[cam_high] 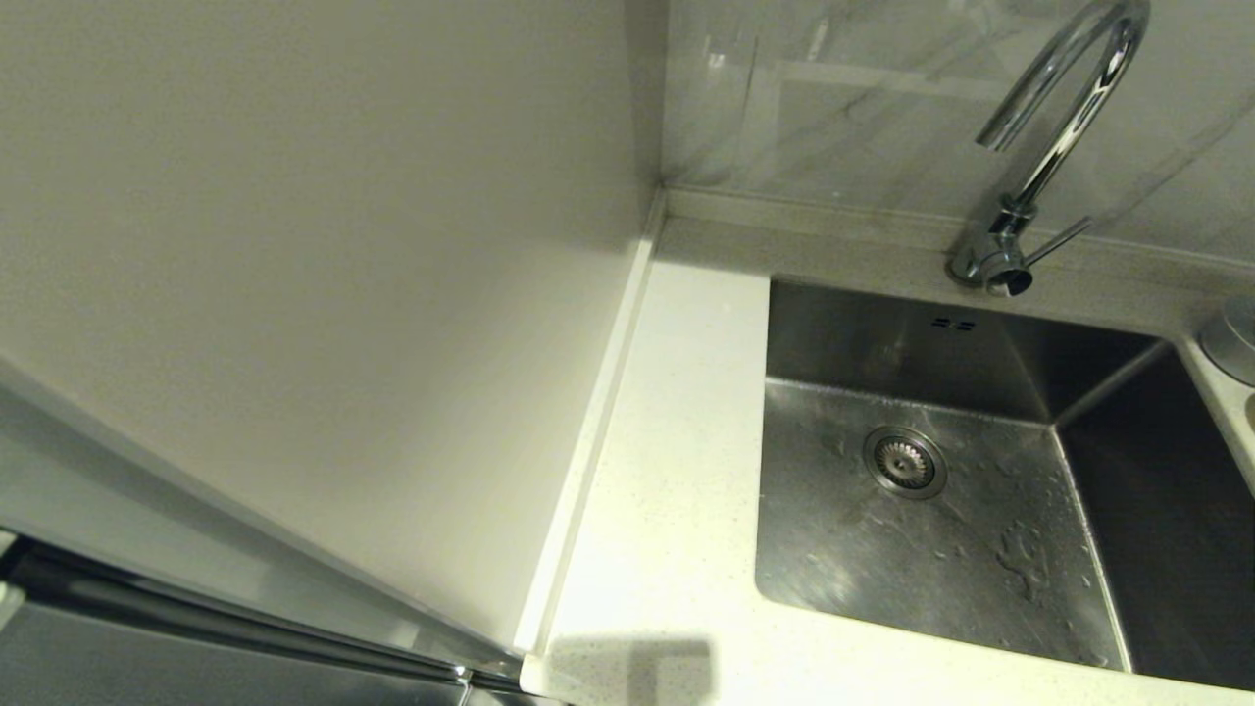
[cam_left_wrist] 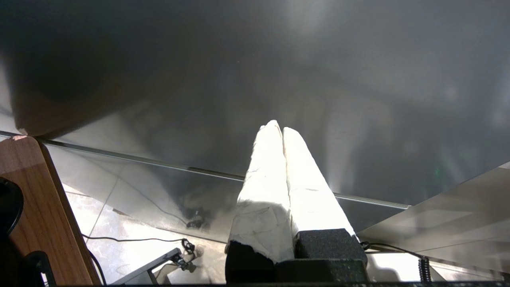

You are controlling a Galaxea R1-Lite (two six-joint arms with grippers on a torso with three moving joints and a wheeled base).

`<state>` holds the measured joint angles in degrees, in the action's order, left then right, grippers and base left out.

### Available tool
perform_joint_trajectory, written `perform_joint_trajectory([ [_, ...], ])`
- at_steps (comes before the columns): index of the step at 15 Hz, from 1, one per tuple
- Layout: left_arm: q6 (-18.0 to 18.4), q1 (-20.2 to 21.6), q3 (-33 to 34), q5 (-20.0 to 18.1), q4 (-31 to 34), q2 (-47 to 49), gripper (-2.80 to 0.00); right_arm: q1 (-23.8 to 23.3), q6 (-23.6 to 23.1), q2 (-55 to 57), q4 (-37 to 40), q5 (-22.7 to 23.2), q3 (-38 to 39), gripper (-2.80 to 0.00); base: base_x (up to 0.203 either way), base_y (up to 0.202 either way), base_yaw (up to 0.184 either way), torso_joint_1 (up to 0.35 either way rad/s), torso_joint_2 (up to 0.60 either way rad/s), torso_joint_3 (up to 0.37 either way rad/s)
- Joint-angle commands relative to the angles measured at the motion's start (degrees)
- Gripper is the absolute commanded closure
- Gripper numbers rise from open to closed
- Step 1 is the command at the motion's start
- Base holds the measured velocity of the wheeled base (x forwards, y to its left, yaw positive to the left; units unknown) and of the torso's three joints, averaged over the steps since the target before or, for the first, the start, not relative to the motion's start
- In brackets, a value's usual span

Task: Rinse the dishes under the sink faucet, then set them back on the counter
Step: Put a bowl into the sink

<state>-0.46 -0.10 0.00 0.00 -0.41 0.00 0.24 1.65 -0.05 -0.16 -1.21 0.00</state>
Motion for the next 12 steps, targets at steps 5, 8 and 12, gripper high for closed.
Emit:
perform_joint_trajectory([
  [5, 0.0, 0.0, 0.2, 0.0, 0.0, 0.0, 0.0, 0.0, -2.4, 0.8, 0.2, 0.4, -0.2, 0.0, 0.0, 0.0, 0.0, 0.0, 0.0, 0.0],
  [8, 0.0, 0.0, 0.2, 0.0, 0.0, 0.0, 0.0, 0.0, -2.3, 11.9, 0.3, 0.6, -7.3, 0.0, 0.0, 0.0, 0.0, 0.0, 0.0, 0.0],
  [12, 0.0, 0.0, 0.2, 0.0, 0.0, 0.0, 0.0, -1.6, 0.9, 42.0, 4.4, 0.6, -43.4, 0.0, 0.0, 0.0, 0.0, 0.0, 0.0, 0.0],
])
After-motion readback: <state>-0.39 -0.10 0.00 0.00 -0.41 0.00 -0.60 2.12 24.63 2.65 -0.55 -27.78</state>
